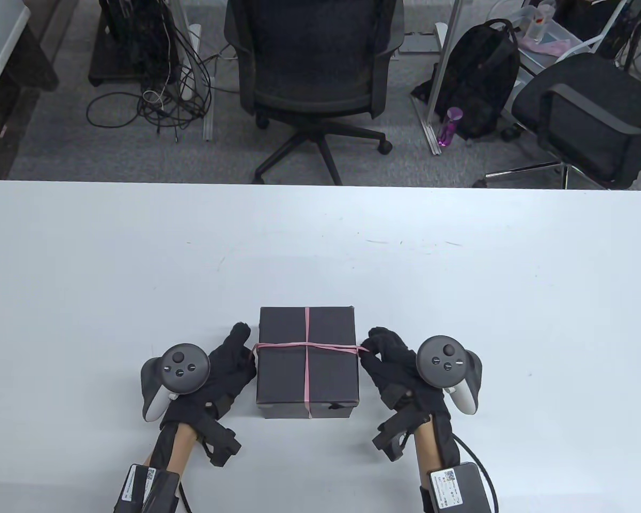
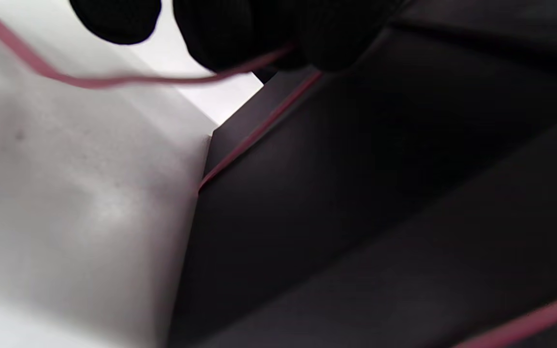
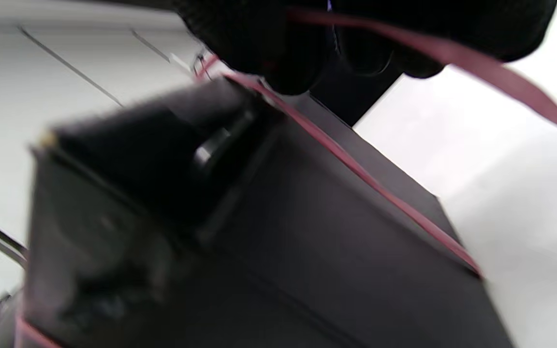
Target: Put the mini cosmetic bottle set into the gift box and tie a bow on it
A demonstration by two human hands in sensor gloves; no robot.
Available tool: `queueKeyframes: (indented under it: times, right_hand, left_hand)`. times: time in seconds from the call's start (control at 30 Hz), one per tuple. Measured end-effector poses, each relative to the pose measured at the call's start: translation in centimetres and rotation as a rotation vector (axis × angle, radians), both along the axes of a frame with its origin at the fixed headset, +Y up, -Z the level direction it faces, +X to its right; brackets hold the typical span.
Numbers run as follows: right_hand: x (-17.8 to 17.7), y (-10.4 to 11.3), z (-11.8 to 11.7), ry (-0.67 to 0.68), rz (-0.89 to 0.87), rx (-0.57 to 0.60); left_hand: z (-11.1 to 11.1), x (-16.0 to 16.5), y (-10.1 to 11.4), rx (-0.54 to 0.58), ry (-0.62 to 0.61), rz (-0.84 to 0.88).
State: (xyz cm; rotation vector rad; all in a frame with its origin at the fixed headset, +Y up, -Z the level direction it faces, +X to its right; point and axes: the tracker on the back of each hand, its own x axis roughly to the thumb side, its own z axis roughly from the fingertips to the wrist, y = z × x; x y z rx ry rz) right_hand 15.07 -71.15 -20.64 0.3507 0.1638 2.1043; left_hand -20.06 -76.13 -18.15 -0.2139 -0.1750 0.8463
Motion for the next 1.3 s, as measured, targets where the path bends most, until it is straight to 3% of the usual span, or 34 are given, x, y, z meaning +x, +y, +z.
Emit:
queueKeyframes:
  times: [0.13,0.23,0.33,0.4,0.5,0.53,0.63,0.67,0.8,0.87,0.97,1.13,1.2,1.23,1.3]
  right_hand:
    - [0.6,1.6,0.2,-0.038,-0.059,0.077]
    - [0.6,2.4,-0.1,0.004,-0.08,0.072]
    - [0.2,4.2,-0.8,0.147,-0.054,0.094]
    - [-0.5,5.3,-1.1,0.285,0.071,0.121]
    - [-3.3,7.0,-0.7,0.285,0.622,0.215]
    - [-4.8,7.1,-0.5,0.219,0.94,0.289]
    - [-7.6,5.6,-0.8,0.099,1.51,0.343]
    - [-8.0,5.2,-1.0,0.076,1.569,0.349]
    - [-8.4,4.5,-1.3,-0.046,1.396,0.332]
    - [-8.0,5.1,-1.0,-0.122,1.124,0.36]
    - [-7.8,5.7,-0.3,-0.178,0.856,0.422]
    - [-8.3,5.6,0.6,-0.229,0.767,0.445]
    - [-8.2,5.3,0.6,-0.248,0.744,0.433]
    - [-8.3,5.1,0.6,-0.251,0.738,0.416]
    - [-8.5,4.9,0.7,-0.269,0.765,0.434]
  left_hand:
    - [0.2,-0.7,0.4,0.017,0.081,-0.005]
    - [0.1,-1.3,0.4,-0.004,0.056,0.108]
    - [0.3,-2.0,0.5,-0.021,0.079,0.217]
    - [0.3,-2.2,0.7,-0.016,0.09,0.221]
    - [0.4,-2.3,1.0,-0.003,0.089,0.203]
    - [0.4,-2.3,0.9,-0.006,0.08,0.203]
    - [0.5,-2.4,0.9,-0.024,0.068,0.184]
    - [0.5,-2.4,0.9,-0.028,0.058,0.178]
    - [0.6,-2.5,0.9,-0.055,0.021,0.164]
    - [0.4,-2.7,0.6,-0.106,-0.016,0.166]
    - [0.1,-3.3,-0.2,-0.204,-0.079,0.251]
    - [-0.5,-4.9,-3.1,-0.455,-0.175,0.566]
    - [-0.4,-5.6,-4.0,-0.532,-0.137,0.68]
    - [-0.4,-5.9,-4.3,-0.554,-0.097,0.676]
    - [-0.5,-6.1,-3.9,-0.552,-0.082,0.489]
